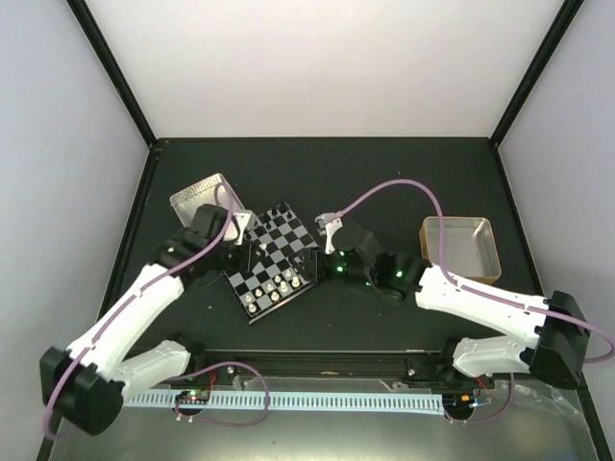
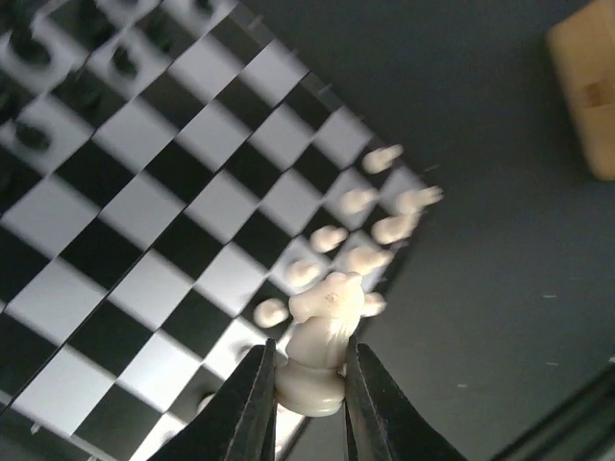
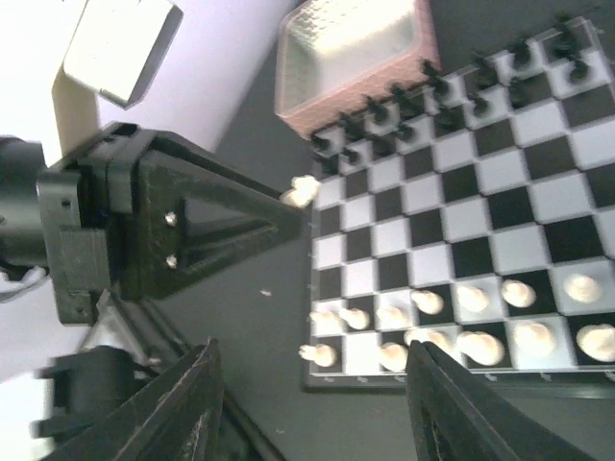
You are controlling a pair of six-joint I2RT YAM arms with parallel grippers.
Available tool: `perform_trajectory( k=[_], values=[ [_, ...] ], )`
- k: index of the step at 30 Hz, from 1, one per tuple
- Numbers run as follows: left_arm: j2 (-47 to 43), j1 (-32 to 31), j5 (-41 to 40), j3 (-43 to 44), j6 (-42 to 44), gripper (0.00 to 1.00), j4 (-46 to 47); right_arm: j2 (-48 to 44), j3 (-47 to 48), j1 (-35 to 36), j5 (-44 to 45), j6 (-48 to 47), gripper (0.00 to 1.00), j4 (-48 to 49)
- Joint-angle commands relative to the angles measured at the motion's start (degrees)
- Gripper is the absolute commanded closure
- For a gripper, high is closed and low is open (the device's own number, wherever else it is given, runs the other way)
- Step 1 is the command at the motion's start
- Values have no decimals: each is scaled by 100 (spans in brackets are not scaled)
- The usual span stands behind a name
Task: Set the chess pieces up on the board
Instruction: Pick up the chess piece from the chessboard, then place the chess piece on the chessboard.
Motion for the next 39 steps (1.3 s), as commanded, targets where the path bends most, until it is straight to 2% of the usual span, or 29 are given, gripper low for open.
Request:
perform_trajectory(
  k=[1,4,9,16,22,31,35,36,39],
  values=[
    [-921,-5,1198,140,431,86,497,-137,547,-61,-934,-127,43,100],
    [-1598,-16,1647,-81,481,85,1098,-50,975,-72,-1182,-149,42,-79],
    [-2496,-36,1631,-594,597,84,1903,188,1654,-83,-1414,-140,43,-379],
    [-3175,-40,1689,-1000,842,84,2234,676,2160,-76,-1696,-166,48,-703],
    [-3259,-40,1774,-1054,933,84,2252,914,2244,-70,-1977,-231,53,-740],
    [-3267,-40,1973,-1081,1070,84,2205,1052,2232,-76,-1801,-273,62,-644],
    [-3288,-40,2006,-1122,1143,84,2171,953,2081,-71,-1706,-209,72,-359],
    [-3301,-40,2002,-1131,1151,84,2162,909,2026,-70,-1719,-192,70,-233],
    [-3310,-36,2001,-1151,1155,84,2171,815,1919,-71,-1680,-129,56,-45]
  ],
)
